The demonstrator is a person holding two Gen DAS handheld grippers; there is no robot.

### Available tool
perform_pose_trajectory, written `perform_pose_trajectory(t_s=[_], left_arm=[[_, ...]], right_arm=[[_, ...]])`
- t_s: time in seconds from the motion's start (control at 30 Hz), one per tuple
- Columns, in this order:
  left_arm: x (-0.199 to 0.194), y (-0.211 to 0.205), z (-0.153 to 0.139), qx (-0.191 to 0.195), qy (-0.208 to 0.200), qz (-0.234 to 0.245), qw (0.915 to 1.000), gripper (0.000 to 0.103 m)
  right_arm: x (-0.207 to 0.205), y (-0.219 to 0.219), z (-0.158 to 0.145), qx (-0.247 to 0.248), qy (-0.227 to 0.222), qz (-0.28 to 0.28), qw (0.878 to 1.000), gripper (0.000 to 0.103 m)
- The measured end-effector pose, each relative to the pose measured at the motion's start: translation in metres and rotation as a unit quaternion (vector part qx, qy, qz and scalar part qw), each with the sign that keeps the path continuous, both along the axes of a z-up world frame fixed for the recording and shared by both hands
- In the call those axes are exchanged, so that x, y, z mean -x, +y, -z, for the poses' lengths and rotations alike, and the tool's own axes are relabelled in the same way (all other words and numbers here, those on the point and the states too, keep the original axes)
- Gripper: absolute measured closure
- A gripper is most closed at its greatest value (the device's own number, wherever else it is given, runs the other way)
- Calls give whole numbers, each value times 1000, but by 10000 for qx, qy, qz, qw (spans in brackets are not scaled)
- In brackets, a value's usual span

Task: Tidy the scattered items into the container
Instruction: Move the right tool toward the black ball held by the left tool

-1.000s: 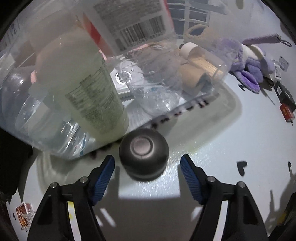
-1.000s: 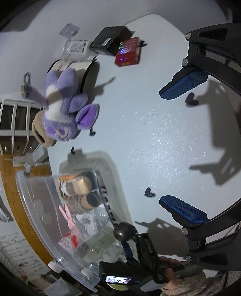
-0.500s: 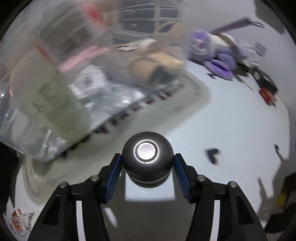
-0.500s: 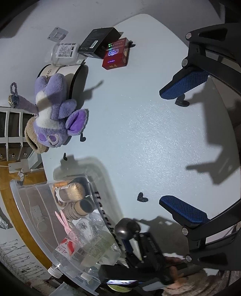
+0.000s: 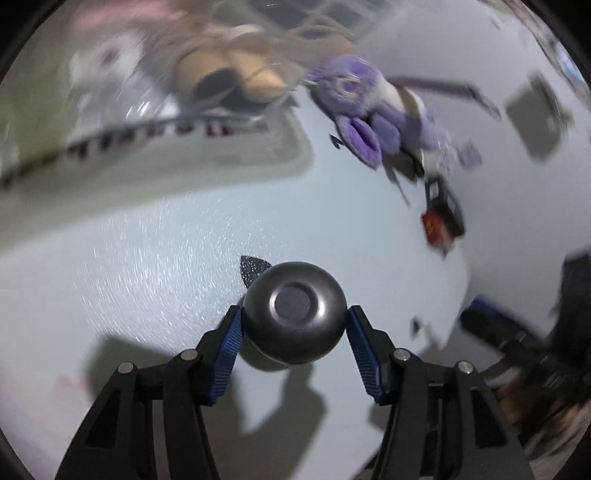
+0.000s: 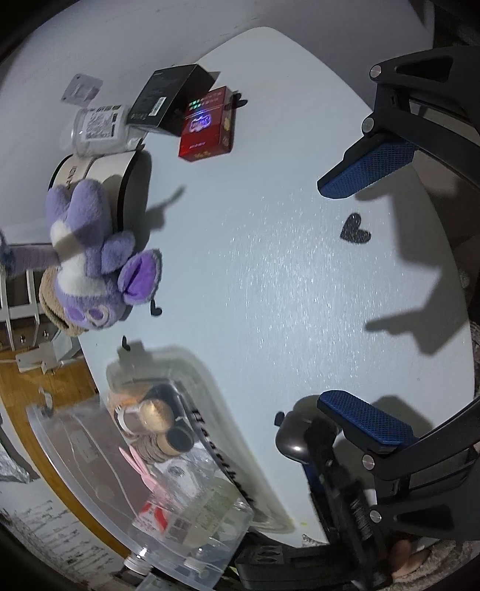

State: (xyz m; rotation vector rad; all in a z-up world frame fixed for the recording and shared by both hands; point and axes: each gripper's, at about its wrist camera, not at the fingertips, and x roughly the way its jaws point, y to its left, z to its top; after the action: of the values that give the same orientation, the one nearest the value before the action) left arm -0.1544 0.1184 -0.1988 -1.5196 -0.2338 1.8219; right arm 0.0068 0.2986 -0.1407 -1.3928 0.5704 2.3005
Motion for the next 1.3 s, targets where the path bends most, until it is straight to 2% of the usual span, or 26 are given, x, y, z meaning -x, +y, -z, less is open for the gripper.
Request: perform_pose_trajectory(t_s=[0.07,0.17,0.3,0.37,0.43,0.5,0.57,0.6,0.63,0.73,0.8,0.83,0.87,0.93,1.0,1.1,1.17,1.23,1.3], left_arm=[[6,-5,7,-259,-504,-283,9980,46],[11,-18,15,-635,-1227,-654,9882,46],[13,-36,25,-1049,-1967,-1108,9685,46],[13,-42,28,-1175,-2192,-1281,9601,46],[14,-47,32,-1318,-2428,-1455,9500,46],[15,-51,36,-1459,-2635,-1606,9399,46],[15,-55,39,-1555,-2767,-1755,9319,46],[16,-54,38,-1538,-2761,-1789,9317,46],[16,-52,34,-1445,-2657,-1782,9364,46],[15,-34,7,-749,-1811,-1317,9717,46],[9,-16,-9,-245,-1099,-820,9902,46],[6,-7,-17,8,-737,-568,9957,46],[2,0,-21,177,-471,-344,9981,46],[-7,13,-27,468,19,67,9989,46],[-18,27,-33,797,599,466,9939,46],[-40,33,-30,1239,1434,1026,9765,46],[-54,35,-27,1465,1918,1382,9605,46],[-68,36,-23,1686,2394,1732,9404,46],[-75,40,-20,1748,2693,1996,9258,46]], right_arm=[[0,5,1,75,15,14,10000,0],[6,7,5,329,112,-254,9991,0],[27,-6,19,820,74,-1014,9914,0],[37,-15,28,1010,-22,-1374,9854,0],[49,-24,32,913,-123,-1606,9827,11],[59,-28,36,734,-286,-1631,9835,33],[68,-26,41,711,-402,-1523,9850,40],[73,-25,43,761,-423,-1475,9852,41],[77,-23,45,811,-445,-1428,9854,41],[81,-11,46,1186,-359,-1270,9841,41],[82,0,52,1754,-367,-1085,9778,41],[81,8,58,2170,-370,-928,9710,41],[79,12,61,2386,-371,-812,9670,41],[76,21,66,2615,-361,-568,9628,41],[73,29,67,2707,-333,-407,9612,41],[70,33,67,2663,-291,-312,9629,41],[68,32,66,2541,-316,-354,9660,41],[65,29,65,2359,-342,-475,9700,41],[62,24,63,2157,-324,-698,9734,41]])
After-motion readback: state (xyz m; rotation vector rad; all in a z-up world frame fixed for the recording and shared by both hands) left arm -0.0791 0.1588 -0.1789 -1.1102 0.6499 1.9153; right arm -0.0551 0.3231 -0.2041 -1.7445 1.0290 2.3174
